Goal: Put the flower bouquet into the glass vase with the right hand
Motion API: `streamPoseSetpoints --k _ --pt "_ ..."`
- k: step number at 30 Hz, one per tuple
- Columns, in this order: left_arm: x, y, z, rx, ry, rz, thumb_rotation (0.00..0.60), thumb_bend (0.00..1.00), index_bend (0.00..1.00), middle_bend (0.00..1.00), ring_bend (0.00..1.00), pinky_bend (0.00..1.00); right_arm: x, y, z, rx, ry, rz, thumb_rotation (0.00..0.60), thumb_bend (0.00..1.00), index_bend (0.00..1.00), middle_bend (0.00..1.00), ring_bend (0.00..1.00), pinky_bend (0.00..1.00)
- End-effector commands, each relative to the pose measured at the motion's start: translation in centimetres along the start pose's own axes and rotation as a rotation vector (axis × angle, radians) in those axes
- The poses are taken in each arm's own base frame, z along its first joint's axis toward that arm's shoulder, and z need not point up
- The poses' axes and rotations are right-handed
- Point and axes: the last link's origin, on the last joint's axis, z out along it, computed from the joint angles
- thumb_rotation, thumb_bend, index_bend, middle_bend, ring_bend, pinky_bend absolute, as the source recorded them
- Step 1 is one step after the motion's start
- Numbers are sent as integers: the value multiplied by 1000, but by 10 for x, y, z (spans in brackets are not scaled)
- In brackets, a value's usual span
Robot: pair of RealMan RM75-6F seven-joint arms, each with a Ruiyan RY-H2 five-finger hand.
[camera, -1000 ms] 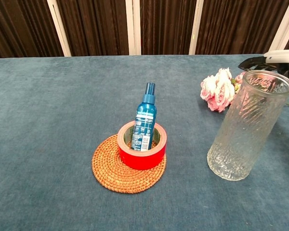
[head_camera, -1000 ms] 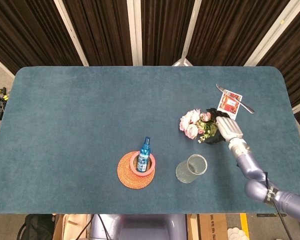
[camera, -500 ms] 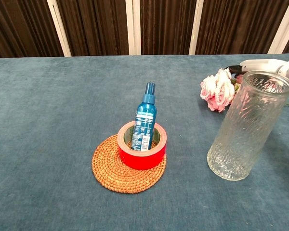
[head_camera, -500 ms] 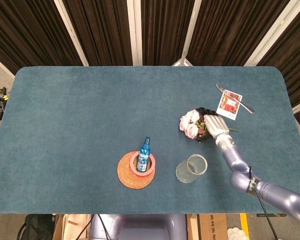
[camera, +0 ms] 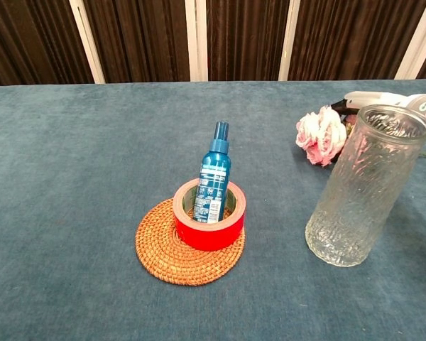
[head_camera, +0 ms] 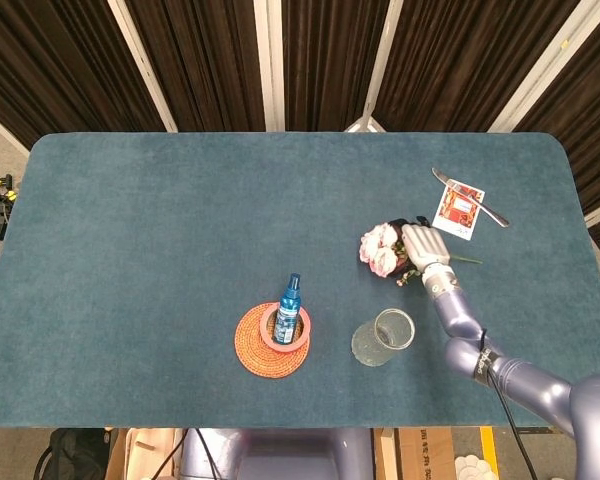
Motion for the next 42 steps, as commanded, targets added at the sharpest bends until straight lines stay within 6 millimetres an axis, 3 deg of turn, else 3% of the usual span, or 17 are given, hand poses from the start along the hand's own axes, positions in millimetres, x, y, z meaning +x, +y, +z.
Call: streamPoseSetpoints --k 1,4,7,12,17,23,32,37,42 --pt "0 1 -1 -5 -4 -1 600 218 123 0 0 49 1 0 2 6 35 6 600 188 404 352 393 51" --pt "0 1 -1 -7 -4 0 600 218 123 0 0 48 3 0 2 17 83 18 600 331 500 420 486 152" --pt "-1 1 -1 -9 -6 0 600 218 123 0 0 49 4 1 0 32 118 34 600 398 555 429 498 169" --pt "0 1 -1 -9 -5 -4 600 218 123 0 0 49 9 1 -5 64 89 114 600 422 569 431 499 169" --pt "1 0 -1 -11 -8 -11 600 218 123 0 0 49 32 -2 -15 117 94 161 600 423 570 431 498 169" --pt "2 0 -1 -18 -11 -21 600 218 123 0 0 49 78 -17 -34 195 116 321 600 421 569 431 498 169" --pt "5 -3 -3 -26 -9 -42 600 218 123 0 0 49 188 -49 -84 332 154 754 600 422 569 431 499 169" --pt "6 -4 -3 -27 -8 -52 600 218 124 0 0 49 223 -63 -124 391 141 929 600 422 570 431 498 169" --pt "8 -5 -2 -42 -3 -64 600 218 127 0 0 49 236 -80 -165 424 117 1036 600 422 570 431 498 169"
